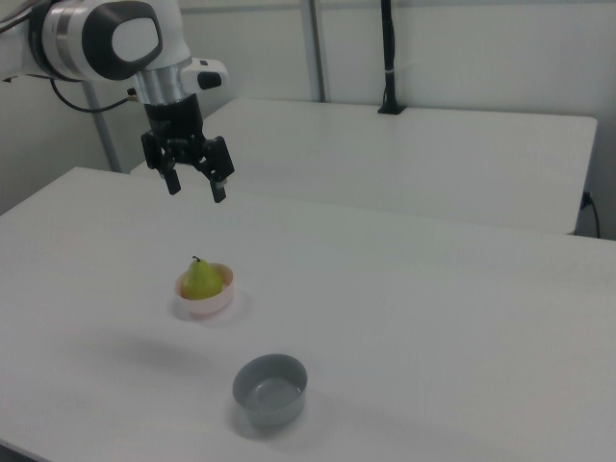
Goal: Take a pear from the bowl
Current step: 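Move the open gripper over the pink bowl and lower onto the pear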
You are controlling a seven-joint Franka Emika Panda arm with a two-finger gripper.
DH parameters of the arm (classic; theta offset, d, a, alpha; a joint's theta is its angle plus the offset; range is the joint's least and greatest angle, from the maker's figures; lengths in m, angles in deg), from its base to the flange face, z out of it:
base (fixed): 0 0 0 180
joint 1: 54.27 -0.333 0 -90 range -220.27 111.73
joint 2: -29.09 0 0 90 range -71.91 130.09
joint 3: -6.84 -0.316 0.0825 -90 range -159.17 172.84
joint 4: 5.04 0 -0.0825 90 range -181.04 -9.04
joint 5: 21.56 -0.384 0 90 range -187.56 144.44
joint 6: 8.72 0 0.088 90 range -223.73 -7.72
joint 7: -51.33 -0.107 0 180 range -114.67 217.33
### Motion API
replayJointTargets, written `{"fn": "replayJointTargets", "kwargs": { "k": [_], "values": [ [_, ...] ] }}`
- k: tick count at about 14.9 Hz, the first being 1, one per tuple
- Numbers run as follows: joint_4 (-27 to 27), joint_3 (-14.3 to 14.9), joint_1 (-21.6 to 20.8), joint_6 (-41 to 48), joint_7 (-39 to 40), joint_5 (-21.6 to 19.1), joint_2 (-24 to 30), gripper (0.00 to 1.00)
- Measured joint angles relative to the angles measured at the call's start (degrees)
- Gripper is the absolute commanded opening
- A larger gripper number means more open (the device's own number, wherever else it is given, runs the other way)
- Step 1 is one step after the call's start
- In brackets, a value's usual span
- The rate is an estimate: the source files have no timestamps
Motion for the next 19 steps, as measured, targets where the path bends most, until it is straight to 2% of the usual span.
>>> {"fn": "replayJointTargets", "kwargs": {
  "k": [11, 19],
  "values": [
    [-0.3, -0.2, -0.2, 0.0, 0.3, 0.0, -0.6, 1.00],
    [-5.3, -0.9, -4.1, -8.6, 0.6, 0.0, -4.2, 1.00]
  ]
}}
